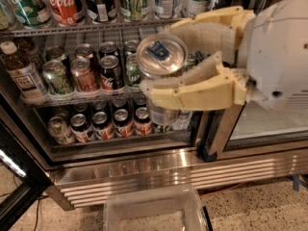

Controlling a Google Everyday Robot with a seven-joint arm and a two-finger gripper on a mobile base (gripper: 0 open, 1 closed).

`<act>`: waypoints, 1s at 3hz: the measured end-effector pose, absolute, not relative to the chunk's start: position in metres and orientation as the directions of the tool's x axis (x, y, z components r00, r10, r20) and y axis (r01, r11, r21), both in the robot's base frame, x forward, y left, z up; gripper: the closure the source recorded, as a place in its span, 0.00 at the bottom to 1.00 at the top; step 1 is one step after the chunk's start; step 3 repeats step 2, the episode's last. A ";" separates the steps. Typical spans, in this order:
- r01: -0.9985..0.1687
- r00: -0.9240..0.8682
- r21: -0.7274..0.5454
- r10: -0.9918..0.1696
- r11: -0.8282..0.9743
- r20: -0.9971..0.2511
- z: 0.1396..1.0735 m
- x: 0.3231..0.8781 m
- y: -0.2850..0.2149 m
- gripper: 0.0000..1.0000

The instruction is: Pick redbull can from top shelf of fridge

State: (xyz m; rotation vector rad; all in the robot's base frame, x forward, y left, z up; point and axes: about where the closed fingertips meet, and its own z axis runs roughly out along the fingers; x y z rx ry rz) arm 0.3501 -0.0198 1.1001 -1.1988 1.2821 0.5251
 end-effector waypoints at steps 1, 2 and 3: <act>-0.844 0.325 -0.424 -0.318 0.328 -0.891 1.102 0.345 -0.015 1.00; -0.844 0.325 -0.424 -0.318 0.328 -0.891 1.102 0.345 -0.015 1.00; -0.844 0.325 -0.424 -0.318 0.328 -0.891 1.102 0.345 -0.015 1.00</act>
Offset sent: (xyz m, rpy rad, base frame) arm -0.0055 0.0043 0.0014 -0.0256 -0.0356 0.0227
